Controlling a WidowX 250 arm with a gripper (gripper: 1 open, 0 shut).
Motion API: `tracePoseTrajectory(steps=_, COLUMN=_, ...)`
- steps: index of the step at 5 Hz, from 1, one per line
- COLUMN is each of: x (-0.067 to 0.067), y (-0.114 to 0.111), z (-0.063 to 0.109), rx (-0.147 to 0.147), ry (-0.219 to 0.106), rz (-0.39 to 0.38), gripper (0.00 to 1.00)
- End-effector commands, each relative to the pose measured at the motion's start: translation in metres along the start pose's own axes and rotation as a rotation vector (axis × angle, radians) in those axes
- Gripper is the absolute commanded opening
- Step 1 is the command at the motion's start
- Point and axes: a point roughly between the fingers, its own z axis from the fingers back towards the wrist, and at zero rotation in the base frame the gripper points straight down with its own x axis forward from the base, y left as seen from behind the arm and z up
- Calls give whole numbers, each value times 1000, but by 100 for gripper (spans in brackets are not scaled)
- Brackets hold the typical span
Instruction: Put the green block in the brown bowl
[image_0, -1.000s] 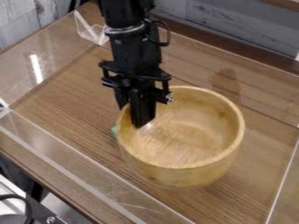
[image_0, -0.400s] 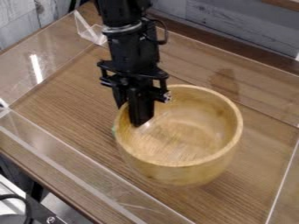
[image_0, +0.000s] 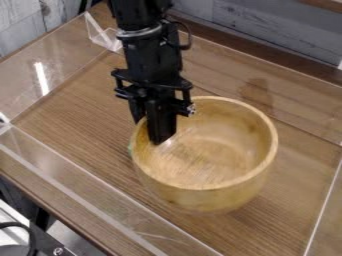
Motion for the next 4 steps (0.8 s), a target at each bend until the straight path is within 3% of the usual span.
tracePoseTrajectory(steps=1, x=6, y=-1, z=16, rx=9, ry=-73, rz=-17, gripper=0)
tracePoseTrajectory(steps=4, x=6, y=1, z=13, rx=0, ry=-76, rz=-10, gripper=0)
